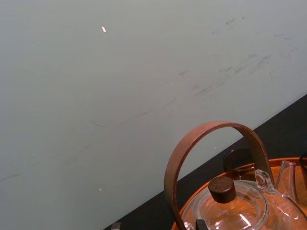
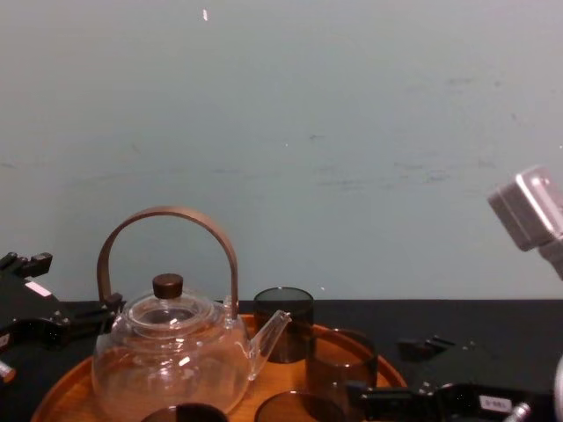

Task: Pick up the glass from the table and place it on the tray.

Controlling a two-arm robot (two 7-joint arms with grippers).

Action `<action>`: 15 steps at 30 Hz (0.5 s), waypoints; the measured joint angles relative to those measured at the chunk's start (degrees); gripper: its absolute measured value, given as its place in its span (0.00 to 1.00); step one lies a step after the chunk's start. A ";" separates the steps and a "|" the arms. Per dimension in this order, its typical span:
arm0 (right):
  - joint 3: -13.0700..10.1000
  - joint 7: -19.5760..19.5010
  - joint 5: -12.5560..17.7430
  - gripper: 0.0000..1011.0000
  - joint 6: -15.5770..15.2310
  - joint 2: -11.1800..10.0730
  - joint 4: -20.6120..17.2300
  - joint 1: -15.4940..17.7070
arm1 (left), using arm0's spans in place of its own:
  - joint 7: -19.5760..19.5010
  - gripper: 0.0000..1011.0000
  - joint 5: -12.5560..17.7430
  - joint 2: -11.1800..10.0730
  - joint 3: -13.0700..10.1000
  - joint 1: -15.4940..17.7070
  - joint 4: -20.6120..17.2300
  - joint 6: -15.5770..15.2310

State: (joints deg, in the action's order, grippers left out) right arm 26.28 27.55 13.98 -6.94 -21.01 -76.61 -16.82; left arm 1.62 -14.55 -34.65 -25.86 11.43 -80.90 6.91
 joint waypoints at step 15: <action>-3.12 -2.42 1.39 0.99 0.97 -3.81 -7.37 5.82 | 0.00 1.00 0.00 0.00 0.00 0.00 0.00 0.00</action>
State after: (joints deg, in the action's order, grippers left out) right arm 23.16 25.12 15.37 -5.97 -24.82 -83.98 -11.00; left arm 1.62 -14.55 -34.65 -25.86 11.43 -80.90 6.91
